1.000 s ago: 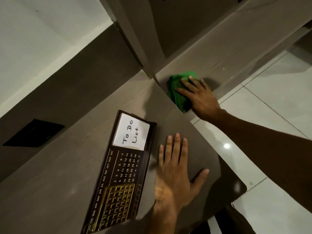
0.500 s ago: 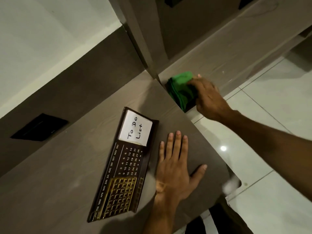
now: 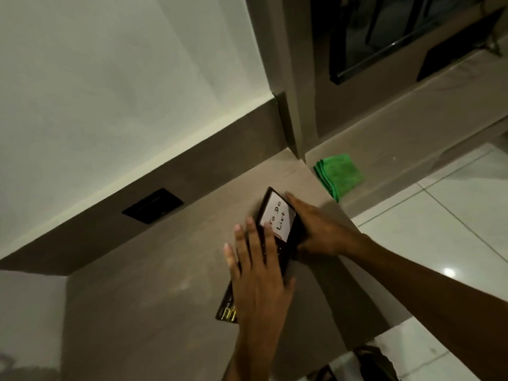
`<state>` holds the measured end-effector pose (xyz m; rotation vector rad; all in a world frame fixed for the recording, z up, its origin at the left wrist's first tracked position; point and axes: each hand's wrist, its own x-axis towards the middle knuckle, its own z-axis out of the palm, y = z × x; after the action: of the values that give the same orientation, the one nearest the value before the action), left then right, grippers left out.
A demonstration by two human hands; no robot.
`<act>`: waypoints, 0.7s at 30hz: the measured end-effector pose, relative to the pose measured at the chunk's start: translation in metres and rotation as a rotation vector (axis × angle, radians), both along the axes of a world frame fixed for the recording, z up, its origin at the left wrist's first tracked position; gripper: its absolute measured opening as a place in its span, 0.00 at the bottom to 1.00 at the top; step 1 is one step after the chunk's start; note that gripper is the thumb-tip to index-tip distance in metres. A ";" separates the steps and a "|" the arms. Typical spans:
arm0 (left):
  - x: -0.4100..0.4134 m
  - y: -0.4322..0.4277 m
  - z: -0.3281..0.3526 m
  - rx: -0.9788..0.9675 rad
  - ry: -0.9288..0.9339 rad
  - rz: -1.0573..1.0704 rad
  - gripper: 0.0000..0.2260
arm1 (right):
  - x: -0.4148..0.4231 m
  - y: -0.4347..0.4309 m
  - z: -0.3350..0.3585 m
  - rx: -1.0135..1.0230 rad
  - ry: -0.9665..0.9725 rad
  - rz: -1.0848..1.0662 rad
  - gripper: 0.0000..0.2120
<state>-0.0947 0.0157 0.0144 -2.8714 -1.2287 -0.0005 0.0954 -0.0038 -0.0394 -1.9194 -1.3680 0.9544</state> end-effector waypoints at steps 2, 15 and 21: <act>-0.020 -0.002 -0.009 0.000 0.055 0.015 0.60 | -0.008 0.000 -0.001 0.021 0.008 -0.017 0.63; -0.131 0.025 -0.025 0.045 0.021 0.274 0.61 | -0.085 -0.028 -0.021 0.133 -0.148 -0.295 0.52; -0.164 0.058 -0.028 -0.025 -0.095 0.466 0.59 | -0.108 -0.021 -0.015 0.217 -0.152 -0.281 0.38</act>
<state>-0.2587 0.0738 -0.0136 -2.5562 -1.8938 -0.1153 -0.0126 -0.0250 -0.0545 -1.9802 -1.1873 0.5128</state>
